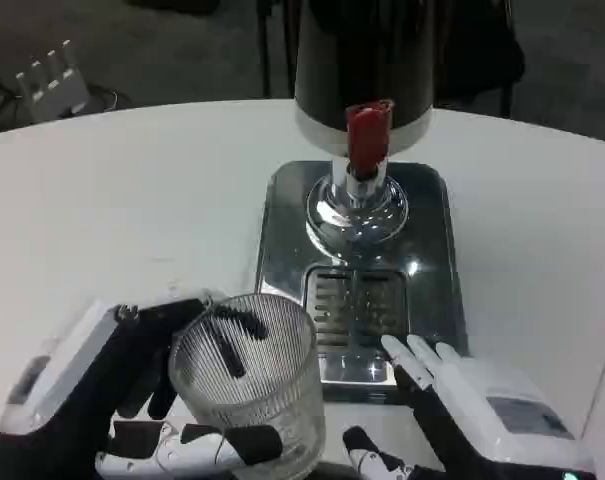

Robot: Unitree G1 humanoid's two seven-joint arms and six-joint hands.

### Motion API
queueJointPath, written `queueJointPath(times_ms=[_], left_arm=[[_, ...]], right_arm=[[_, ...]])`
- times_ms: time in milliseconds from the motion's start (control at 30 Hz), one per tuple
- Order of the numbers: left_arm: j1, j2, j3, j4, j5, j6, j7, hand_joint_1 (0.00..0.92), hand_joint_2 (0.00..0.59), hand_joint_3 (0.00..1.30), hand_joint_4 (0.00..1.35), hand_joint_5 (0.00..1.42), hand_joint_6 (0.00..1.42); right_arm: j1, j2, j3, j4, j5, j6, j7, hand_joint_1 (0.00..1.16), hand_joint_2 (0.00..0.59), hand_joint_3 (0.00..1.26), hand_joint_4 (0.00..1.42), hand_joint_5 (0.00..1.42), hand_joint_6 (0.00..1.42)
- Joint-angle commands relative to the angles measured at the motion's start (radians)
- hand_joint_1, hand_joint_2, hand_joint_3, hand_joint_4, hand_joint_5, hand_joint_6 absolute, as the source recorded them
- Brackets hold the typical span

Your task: Grasp the cup under the faucet to collect the drink, then remove the cup.

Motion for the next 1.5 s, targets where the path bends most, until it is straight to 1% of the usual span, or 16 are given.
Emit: queueJointPath(times_ms=[33, 433, 733, 867, 1000, 1300, 1400, 1500], left_arm=[[0.004, 0.004, 0.002, -0.008, -0.014, -0.023, -0.002, 0.425, 0.063, 1.01, 1.09, 1.28, 1.42], [-0.005, -0.001, 0.001, -0.002, -0.013, -0.013, 0.002, 0.425, 0.063, 1.01, 1.09, 1.28, 1.42], [-0.036, -0.009, -0.001, 0.024, 0.005, -0.003, 0.014, 0.425, 0.063, 1.01, 1.09, 1.28, 1.42], [-0.072, -0.019, -0.016, 0.047, 0.021, 0.011, 0.018, 0.425, 0.063, 1.01, 1.09, 1.28, 1.42], [-0.1, -0.031, -0.023, 0.062, 0.039, 0.023, 0.023, 0.425, 0.063, 1.01, 1.09, 1.28, 1.42], [-0.132, -0.039, -0.017, 0.099, 0.094, 0.041, 0.053, 0.428, 0.062, 1.01, 1.09, 1.28, 1.42], [-0.161, -0.039, -0.022, 0.135, 0.123, 0.043, 0.075, 0.431, 0.06, 1.01, 1.09, 1.28, 1.42], [-0.219, -0.037, -0.033, 0.196, 0.159, 0.048, 0.104, 0.433, 0.059, 1.01, 1.09, 1.28, 1.42]], right_arm=[[0.009, 0.006, 0.001, -0.01, -0.006, -0.006, 0.012, 0.26, 0.452, 0.04, 0.0, 0.0, 0.0], [0.019, 0.013, -0.014, -0.021, -0.007, 0.001, 0.015, 0.26, 0.452, 0.04, 0.0, 0.0, 0.0], [0.035, 0.035, -0.039, -0.051, -0.006, 0.01, 0.018, 0.26, 0.452, 0.05, 0.0, 0.0, 0.0], [0.056, 0.048, -0.055, -0.068, 0.004, 0.014, 0.017, 0.26, 0.452, 0.05, 0.0, 0.0, 0.0], [0.067, 0.049, -0.053, -0.077, 0.007, 0.004, 0.017, 0.26, 0.452, 0.05, 0.0, 0.0, 0.0], [0.066, 0.044, -0.072, -0.087, 0.023, 0.005, 0.024, 0.26, 0.452, 0.05, 0.0, 0.0, 0.0], [0.068, 0.044, -0.08, -0.099, 0.03, 0.006, 0.026, 0.26, 0.452, 0.05, 0.0, 0.0, 0.0], [0.073, 0.039, -0.088, -0.107, 0.037, 0.004, 0.031, 0.26, 0.452, 0.05, 0.0, 0.0, 0.0]])
